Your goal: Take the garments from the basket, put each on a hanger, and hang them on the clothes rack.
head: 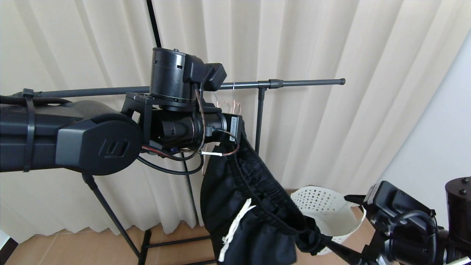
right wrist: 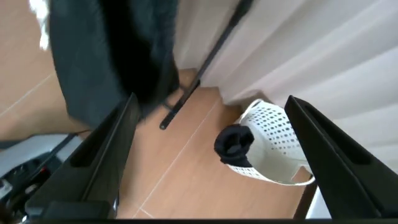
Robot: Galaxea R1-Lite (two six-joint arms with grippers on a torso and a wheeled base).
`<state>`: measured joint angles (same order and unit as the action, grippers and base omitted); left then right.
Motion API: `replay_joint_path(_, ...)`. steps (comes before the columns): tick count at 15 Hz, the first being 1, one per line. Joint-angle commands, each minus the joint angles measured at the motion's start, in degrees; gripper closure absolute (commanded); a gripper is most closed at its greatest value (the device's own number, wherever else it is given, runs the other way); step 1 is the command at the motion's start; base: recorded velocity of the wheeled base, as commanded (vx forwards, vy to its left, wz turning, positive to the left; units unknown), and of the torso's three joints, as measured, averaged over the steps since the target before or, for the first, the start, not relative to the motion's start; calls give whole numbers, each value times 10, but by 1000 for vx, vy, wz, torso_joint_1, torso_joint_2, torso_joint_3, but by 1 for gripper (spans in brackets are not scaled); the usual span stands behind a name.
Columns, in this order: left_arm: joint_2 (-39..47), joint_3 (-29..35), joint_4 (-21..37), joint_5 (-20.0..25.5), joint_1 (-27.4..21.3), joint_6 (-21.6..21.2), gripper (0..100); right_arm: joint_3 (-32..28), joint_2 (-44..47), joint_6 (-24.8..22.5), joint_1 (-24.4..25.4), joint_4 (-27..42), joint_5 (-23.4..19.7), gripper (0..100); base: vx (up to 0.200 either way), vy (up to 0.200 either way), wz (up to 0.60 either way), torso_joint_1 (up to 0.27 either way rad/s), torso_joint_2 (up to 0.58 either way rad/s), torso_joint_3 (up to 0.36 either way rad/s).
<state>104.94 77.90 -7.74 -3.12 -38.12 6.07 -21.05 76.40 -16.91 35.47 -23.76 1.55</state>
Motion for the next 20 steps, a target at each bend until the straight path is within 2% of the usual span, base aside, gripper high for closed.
replay_joint_path(1,4,4,-2,0,-3,0,100,16,-1,-6,7,-1,-21,0,0,0,0,0,0,0)
replay_joint_path(3,-7,0,-1,-9,-20,-1,100,9,10,-3,7,-31,-112,0,0,0,0,0,0,0)
replay_joint_path(4,-13,-6,0,-10,-26,-4,100,-2,30,2,7,-64,-142,0,0,0,0,0,0,0)
replay_joint_path(5,-18,-13,0,-10,-29,-12,100,-16,51,13,7,-94,-151,0,0,0,0,0,0,0)
replay_joint_path(8,-23,-23,-1,-10,-35,-30,100,-71,129,64,21,-183,-149,0,0,0,0,0,0,0)
replay_joint_path(11,-23,-21,-1,-10,-43,-32,100,-94,160,64,31,-212,-149,0,0,0,0,0,0,0)
replay_joint_path(15,-23,-18,-1,-10,-61,-39,100,-116,201,64,32,-214,-146,0,0,0,0,0,0,0)
replay_joint_path(20,-25,-25,-2,-7,-69,-39,100,-99,243,50,-37,-284,-146,0,0,0,0,0,0,0)
